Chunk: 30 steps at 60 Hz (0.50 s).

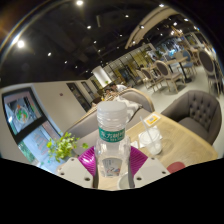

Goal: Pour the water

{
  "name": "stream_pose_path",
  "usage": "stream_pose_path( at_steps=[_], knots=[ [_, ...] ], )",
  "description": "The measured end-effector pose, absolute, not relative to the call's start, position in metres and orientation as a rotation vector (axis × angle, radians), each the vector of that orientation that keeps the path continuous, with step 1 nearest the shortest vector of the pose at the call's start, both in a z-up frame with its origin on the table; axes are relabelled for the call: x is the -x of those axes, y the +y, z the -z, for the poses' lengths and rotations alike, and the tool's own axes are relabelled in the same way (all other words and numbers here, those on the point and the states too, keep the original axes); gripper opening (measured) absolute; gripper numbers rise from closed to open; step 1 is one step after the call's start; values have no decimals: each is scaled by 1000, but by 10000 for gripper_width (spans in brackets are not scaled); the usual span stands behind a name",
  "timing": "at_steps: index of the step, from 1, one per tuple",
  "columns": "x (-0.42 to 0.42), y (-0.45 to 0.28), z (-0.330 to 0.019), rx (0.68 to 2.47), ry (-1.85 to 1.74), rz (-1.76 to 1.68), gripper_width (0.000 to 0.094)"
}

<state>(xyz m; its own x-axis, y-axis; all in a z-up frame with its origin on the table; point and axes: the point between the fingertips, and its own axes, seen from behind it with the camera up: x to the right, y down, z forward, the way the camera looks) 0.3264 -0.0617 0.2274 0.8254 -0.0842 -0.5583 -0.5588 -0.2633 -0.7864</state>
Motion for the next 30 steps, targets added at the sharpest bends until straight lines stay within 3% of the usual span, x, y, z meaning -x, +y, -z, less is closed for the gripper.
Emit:
stream_pose_path(
  at_steps=[12, 22, 30],
  knots=[
    [-404, -52, -159, 1928, 217, -7, 404],
    [-428, -58, -93, 2008, 154, 48, 408],
    [-436, -65, -60, 2034, 123, 59, 410]
  ],
)
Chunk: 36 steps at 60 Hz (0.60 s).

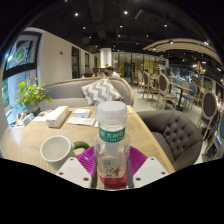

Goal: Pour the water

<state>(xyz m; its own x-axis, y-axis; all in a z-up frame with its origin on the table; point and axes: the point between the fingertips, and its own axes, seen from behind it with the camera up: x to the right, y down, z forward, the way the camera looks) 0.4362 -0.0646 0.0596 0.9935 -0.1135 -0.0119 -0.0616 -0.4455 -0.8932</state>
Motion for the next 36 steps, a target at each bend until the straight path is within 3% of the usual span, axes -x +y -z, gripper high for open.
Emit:
stream_pose_path(
  at_steps=[8, 22, 24, 32, 36],
  knots=[
    [-434, -68, -24, 2072, 110, 47, 430],
    [-434, -72, -27, 2045, 100, 41, 493],
    [-434, -73, -25, 2068, 98, 45, 538],
    [-439, -94, -30, 2149, 148, 49, 872],
    [-437, -110, -34, 2188, 183, 32, 850]
  ],
)
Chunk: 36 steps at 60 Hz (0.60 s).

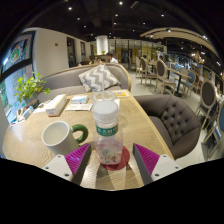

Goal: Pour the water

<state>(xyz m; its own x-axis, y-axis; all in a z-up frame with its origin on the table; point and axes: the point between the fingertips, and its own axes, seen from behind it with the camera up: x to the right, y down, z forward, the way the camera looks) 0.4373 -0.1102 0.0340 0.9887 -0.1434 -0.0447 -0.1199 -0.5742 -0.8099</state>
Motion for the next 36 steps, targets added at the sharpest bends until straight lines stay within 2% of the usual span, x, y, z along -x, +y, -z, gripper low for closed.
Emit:
stream_pose_path(
  at_steps=[8, 24, 36],
  knots=[
    [-437, -157, -55, 2252, 216, 49, 853],
    [-411, -242, -124, 2292, 188, 65, 855],
    [-399, -274, -151, 2284, 210, 84, 855]
  ],
)
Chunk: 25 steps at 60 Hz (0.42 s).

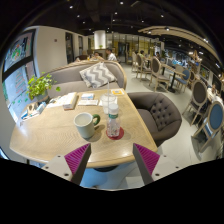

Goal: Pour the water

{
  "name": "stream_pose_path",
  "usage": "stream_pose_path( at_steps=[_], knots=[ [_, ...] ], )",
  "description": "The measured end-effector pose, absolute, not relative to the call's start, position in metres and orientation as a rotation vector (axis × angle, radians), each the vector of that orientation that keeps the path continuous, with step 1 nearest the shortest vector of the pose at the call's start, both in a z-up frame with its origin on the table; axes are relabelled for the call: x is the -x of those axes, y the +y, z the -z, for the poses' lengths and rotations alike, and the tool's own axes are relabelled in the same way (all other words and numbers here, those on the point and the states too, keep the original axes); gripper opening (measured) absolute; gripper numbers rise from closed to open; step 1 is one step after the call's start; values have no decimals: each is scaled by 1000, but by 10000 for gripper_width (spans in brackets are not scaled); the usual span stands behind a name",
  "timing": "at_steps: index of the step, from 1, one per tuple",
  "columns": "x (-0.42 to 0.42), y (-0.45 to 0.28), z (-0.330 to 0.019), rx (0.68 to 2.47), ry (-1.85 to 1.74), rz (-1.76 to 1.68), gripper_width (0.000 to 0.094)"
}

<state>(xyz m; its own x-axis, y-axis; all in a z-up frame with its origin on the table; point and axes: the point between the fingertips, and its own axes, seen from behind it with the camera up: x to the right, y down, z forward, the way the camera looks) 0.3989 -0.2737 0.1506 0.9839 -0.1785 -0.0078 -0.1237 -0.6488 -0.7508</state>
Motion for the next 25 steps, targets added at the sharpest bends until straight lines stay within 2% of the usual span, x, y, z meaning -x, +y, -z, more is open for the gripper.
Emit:
stream_pose_path(
  at_steps=[25],
  knots=[
    [-384, -271, -160, 2268, 173, 80, 852]
  ],
)
